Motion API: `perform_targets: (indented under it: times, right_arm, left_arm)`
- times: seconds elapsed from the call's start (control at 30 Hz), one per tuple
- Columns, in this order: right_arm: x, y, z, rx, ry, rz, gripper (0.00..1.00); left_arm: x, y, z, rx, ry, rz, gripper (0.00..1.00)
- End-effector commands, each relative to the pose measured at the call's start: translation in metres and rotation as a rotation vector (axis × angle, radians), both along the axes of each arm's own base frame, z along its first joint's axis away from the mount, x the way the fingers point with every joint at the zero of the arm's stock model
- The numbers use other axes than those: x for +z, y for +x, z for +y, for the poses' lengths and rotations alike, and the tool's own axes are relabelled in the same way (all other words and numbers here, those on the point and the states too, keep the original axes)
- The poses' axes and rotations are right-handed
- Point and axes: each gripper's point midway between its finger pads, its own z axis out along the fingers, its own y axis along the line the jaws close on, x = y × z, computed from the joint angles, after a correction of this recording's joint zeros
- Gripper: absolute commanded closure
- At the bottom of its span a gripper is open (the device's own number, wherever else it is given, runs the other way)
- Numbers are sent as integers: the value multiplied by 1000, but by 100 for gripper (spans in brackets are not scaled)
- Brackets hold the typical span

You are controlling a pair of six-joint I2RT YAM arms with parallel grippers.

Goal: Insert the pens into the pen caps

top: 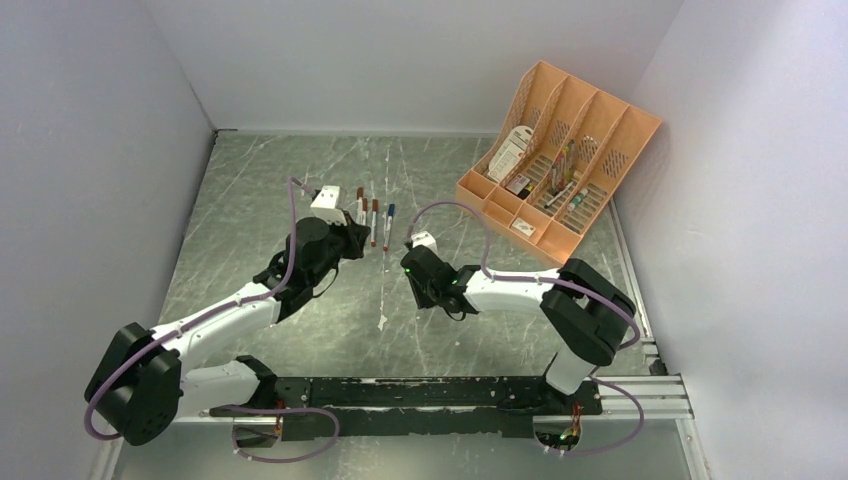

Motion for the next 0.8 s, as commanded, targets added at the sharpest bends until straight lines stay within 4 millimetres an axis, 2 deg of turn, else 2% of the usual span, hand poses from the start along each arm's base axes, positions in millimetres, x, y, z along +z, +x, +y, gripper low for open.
perform_targets:
  times: [0.0, 0.07, 0.17, 0.27, 0.37, 0.47, 0.5, 0.53, 0.57, 0.6, 0.7, 0.77]
  right_arm:
    - [-8, -6, -4, 12, -25, 18, 76]
    - [-7, -5, -3, 13, -24, 15, 83]
    - [-1, -2, -2, -5, -12, 2, 100]
    - [20, 5, 3, -22, 61, -55, 100]
    - [62, 17, 7, -62, 195, -173, 100]
    - [116, 30, 6, -100, 417, -320, 100]
    - [143, 32, 3, -106, 515, -380, 100]
    - [163, 35, -1, -115, 596, -432, 100]
    - [175, 37, -6, -124, 656, -468, 100]
    - [197, 38, -12, -125, 734, -520, 100]
    - [236, 40, -27, -126, 870, -612, 100]
    - [252, 43, -36, -145, 911, -647, 100]
  left_arm:
    - [9, 1, 0, -6, -17, -28, 93]
    - [10, 1, 0, -6, -16, -29, 93]
    - [10, 1, -3, -19, -20, -27, 93]
    - [15, -4, -14, -81, -54, -35, 93]
    - [31, -20, -40, -244, -146, -81, 93]
    - [52, -49, -72, -466, -309, -112, 93]
    - [64, -57, -79, -525, -377, -136, 93]
    - [65, -66, -86, -574, -430, -105, 93]
    - [69, -75, -90, -620, -487, -102, 93]
    - [84, -83, -93, -668, -552, -145, 93]
    - [96, -101, -101, -757, -687, -123, 93]
    - [98, -108, -107, -792, -722, -112, 93]
